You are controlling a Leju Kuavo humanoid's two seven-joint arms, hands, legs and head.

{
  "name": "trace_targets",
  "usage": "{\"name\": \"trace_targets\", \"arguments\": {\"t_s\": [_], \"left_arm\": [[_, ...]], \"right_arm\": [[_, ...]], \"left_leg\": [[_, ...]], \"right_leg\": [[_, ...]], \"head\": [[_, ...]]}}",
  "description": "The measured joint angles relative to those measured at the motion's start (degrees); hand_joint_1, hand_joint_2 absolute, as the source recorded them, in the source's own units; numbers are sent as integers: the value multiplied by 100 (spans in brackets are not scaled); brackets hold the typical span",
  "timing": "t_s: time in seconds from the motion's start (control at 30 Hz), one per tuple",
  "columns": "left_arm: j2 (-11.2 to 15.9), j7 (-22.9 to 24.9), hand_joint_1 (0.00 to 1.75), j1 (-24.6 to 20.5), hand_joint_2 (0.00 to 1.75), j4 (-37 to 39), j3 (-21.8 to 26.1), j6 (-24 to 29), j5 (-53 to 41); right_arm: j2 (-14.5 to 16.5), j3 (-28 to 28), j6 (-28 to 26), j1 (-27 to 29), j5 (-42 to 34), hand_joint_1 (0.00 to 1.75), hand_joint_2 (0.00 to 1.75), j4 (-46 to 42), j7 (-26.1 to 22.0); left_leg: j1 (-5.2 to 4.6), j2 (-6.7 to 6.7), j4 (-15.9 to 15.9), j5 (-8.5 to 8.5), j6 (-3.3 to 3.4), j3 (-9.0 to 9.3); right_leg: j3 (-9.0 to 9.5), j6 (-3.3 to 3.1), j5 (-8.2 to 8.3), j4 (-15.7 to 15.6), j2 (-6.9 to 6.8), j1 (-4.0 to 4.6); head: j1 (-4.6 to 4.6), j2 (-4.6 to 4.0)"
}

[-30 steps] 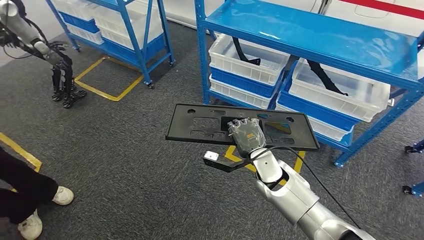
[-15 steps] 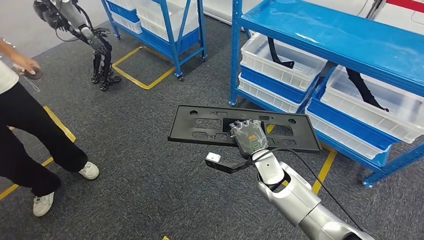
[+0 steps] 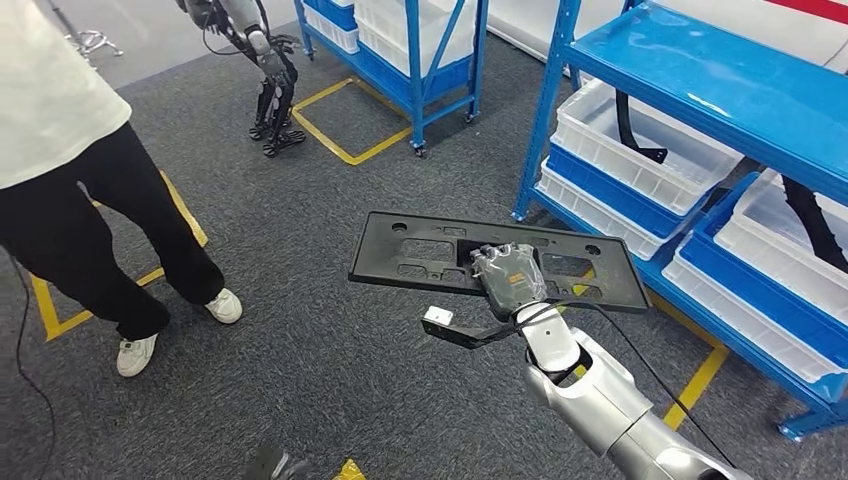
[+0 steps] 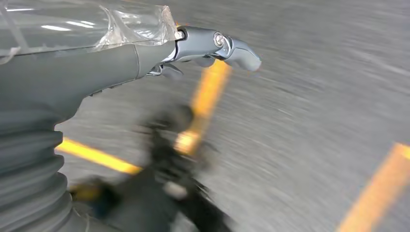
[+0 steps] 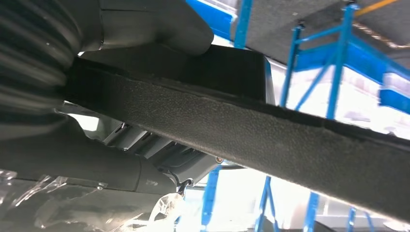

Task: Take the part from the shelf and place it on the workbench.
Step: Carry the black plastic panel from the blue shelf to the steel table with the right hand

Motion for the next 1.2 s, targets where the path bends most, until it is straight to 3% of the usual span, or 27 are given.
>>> {"name": "trace_targets", "arguments": {"t_s": [0.07, 0.1, 0.13, 0.17, 0.2, 0.27, 0.33, 0.37, 0.4, 0.47, 0.53, 0.57, 0.63, 0.67, 0.73, 0.8, 0.83, 0.87, 0.9, 0.93, 1.0, 1.03, 1.07, 1.13, 1.2], "left_arm": [[184, 409, 0, -4, 175, -832, 356, -265, -550], [277, 681, 0, 33, 175, -1314, 559, -436, -846], [375, 893, 0, 82, 175, -1825, 774, -644, -1113], [475, 1037, 0, 126, 175, -2339, 977, -878, -1313], [568, 1122, 0, 146, 175, -2855, 1167, -1101, -1438], [717, 1277, 0, 131, 175, -3823, 1474, -1381, -1517], [827, 1499, 0, 127, 175, -4736, 1713, -1449, -1538], [876, 1584, 0, 139, 175, -5105, 1809, -1444, -1531], [923, 1628, 0, 154, 175, -5363, 1892, -1428, -1508], [1002, 1541, 0, 204, 175, -5568, 2042, -1405, -1424], [1058, 1253, 0, 264, 175, -5544, 2157, -1439, -1336], [1071, 1091, 0, 287, 175, -5490, 2193, -1470, -1305], [1081, 892, 0, 340, 175, -5368, 2244, -1506, -1281], [1084, 910, 0, 370, 175, -5323, 2264, -1478, -1278], [1089, 1103, 0, 405, 175, -5230, 2302, -1350, -1251], [1068, 1225, 0, 410, 175, -4981, 2324, -1227, -1159], [1041, 1190, 0, 413, 175, -4742, 2328, -1189, -1106], [999, 1120, 0, 416, 175, -4420, 2325, -1159, -1062], [948, 1043, 0, 420, 175, -4062, 2315, -1135, -1027], [894, 982, 0, 424, 175, -3683, 2295, -1117, -987], [797, 980, 0, 440, 175, -3000, 2239, -1075, -889], [743, 1038, 0, 460, 175, -2679, 2211, -1040, -833], [686, 1126, 0, 492, 175, -2358, 2189, -995, -779], [571, 1318, 0, 598, 175, -1779, 2145, -901, -683], [481, 1480, 0, 706, 175, -1324, 2090, -813, -602]], "right_arm": [[4, -9, 28, -29, -36, 175, 175, 12, -111], [19, -10, 44, -36, -52, 175, 175, 25, -157], [38, -13, 56, -40, -66, 175, 175, 38, -198], [65, -17, 65, -47, -82, 175, 175, 53, -237], [92, -24, 72, -63, -100, 175, 175, 69, -277], [137, -44, 74, -102, -142, 175, 175, 111, -348], [182, -58, 68, -128, -167, 175, 175, 178, -390], [206, -64, 64, -132, -174, 175, 175, 208, -401], [230, -72, 57, -134, -175, 175, 175, 232, -403], [267, -85, 36, -146, -172, 175, 175, 251, -403], [283, -96, 3, -152, -162, 175, 175, 264, -400], [283, -99, -9, -145, -155, 175, 175, 275, -396], [281, -103, -16, -125, -143, 175, 175, 306, -388], [280, -107, -17, -112, -137, 175, 175, 321, -384], [274, -115, -19, -83, -127, 175, 175, 346, -377], [260, -121, -21, -42, -115, 175, 175, 374, -353], [250, -122, -24, -20, -112, 175, 175, 392, -333], [240, -122, -30, -2, -108, 175, 175, 407, -310], [233, -122, -41, 11, -106, 175, 175, 417, -286], [228, -124, -61, 16, -105, 175, 175, 424, -262], [213, -127, -126, 15, -104, 175, 175, 426, -218], [201, -129, -161, 15, -103, 175, 175, 427, -197], [187, -129, -186, 23, -103, 175, 175, 429, -177], [166, -129, -204, 49, -104, 175, 175, 432, -141], [156, -129, -204, 67, -107, 175, 175, 432, -110]], "left_leg": [[-1, -104, 3, 14, -46, -47], [5, -157, -3, 25, -72, -69], [13, -151, 13, 12, -98, -101], [5, -55, 117, -51, -126, -161], [-3, 85, 374, -183, -155, -288], [-20, 366, 1251, -562, -200, -706], [-18, 417, 1977, -776, -209, -1074], [-23, 420, 2023, -730, -198, -1107], [-37, 436, 1805, -576, -174, -1011], [-120, 632, 861, -121, -84, -562], [-213, 845, 147, 134, -2, -224], [-239, 870, 32, 146, 19, -178], [-216, 755, -42, 138, 42, -172], [-196, 684, -82, 141, 55, -164], [-145, 559, -143, 157, 80, -140], [-127, 434, -148, 165, 95, -141], [-116, 366, -148, 166, 98, -140], [-99, 296, -143, 165, 97, -138], [-77, 228, -134, 161, 91, -136], [-49, 160, -117, 150, 75, -134], [-8, 39, -70, 114, 19, -153], [0, -21, -42, 108, -16, -176], [3, -75, -26, 112, -47, -203], [11, -159, -5, 127, -98, -247], [-6, 52, 255, -2, -152, -391]], "right_leg": [[110, -9, 61, -284, 86, -15], [116, -24, 46, -312, 27, -12], [117, -46, 45, -317, -30, -9], [124, -73, 45, -327, -86, -10], [133, -107, 46, -339, -150, -13], [143, -162, 34, -346, -281, -2], [155, -192, 15, -348, -419, 16], [168, -205, 2, -351, -482, 22], [188, -212, -12, -357, -538, 27], [231, -211, -48, -370, -628, 40], [239, -187, -78, -368, -708, 73], [233, -173, -89, -365, -761, 92], [213, -151, -130, -351, -841, 105], [179, -145, -204, -276, -770, 100], [-61, -159, -502, 235, -486, 92], [-495, -176, -830, 1109, -295, 104], [-677, -164, -894, 1428, -270, 109], [-765, -139, -845, 1528, -263, 109], [-733, -108, -684, 1377, -259, 100], [-598, -72, -440, 1015, -233, 79], [-232, 8, -16, 141, 2, -6], [-103, 28, 77, -147, 100, -38], [-37, 34, 93, -291, 161, -54], [-8, -1, 61, -323, 57, -37], [18, -52, 49, -333, -68, -34]], "head": [[-1, 0], [0, 0], [-1, 0], [-2, -1], [-3, -1], [-4, -2], [-2, -2], [-3, -2], [-3, -2], [-4, -2], [-3, -2], [-3, -2], [-2, -2], [-2, -2], [-2, -1], [-3, 0], [-3, -1], [-3, -1], [-3, -1], [-3, -1], [-2, -1], [-2, -1], [-3, -1], [-2, -1], [-4, -1]]}}
